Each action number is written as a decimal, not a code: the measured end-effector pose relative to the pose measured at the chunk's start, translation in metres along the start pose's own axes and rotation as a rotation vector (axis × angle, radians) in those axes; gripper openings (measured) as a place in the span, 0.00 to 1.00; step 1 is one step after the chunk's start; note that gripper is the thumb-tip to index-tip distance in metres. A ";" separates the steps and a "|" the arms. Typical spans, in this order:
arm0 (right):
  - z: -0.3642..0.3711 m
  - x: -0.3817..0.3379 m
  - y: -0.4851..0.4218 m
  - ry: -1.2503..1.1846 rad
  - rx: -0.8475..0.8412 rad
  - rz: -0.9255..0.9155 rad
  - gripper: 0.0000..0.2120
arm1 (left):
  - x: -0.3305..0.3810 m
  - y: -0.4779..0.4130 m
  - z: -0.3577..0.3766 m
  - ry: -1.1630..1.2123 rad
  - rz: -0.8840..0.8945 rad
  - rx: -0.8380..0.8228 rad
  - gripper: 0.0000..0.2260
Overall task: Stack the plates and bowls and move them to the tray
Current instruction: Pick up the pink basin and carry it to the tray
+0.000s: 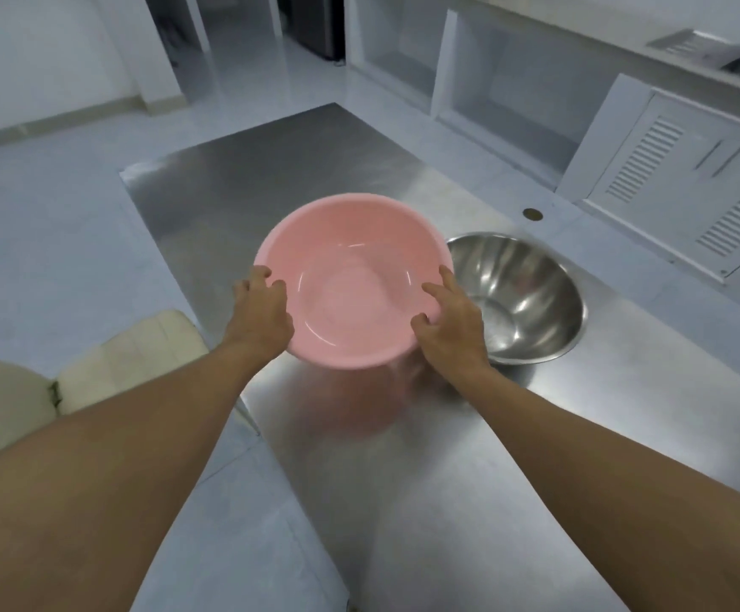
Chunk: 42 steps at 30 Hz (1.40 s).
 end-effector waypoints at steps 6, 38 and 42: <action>-0.060 0.040 -0.019 0.068 0.160 0.102 0.25 | 0.080 -0.030 -0.001 0.095 0.176 0.089 0.17; -0.109 0.198 0.076 -0.047 0.115 0.610 0.19 | 0.208 0.011 0.120 -0.040 0.335 -0.372 0.21; -0.118 0.203 0.105 -0.046 0.097 0.640 0.16 | 0.219 0.030 0.126 -0.099 0.382 -0.429 0.23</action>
Point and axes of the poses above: each hand's wrist, its own y-axis away from the middle knuckle, its own z-axis out of the palm, x = y × z, the point moved 7 cm from there along -y, towards the middle knuckle, and after that the axes turned 7 degrees about y, right-handed, at the moved point
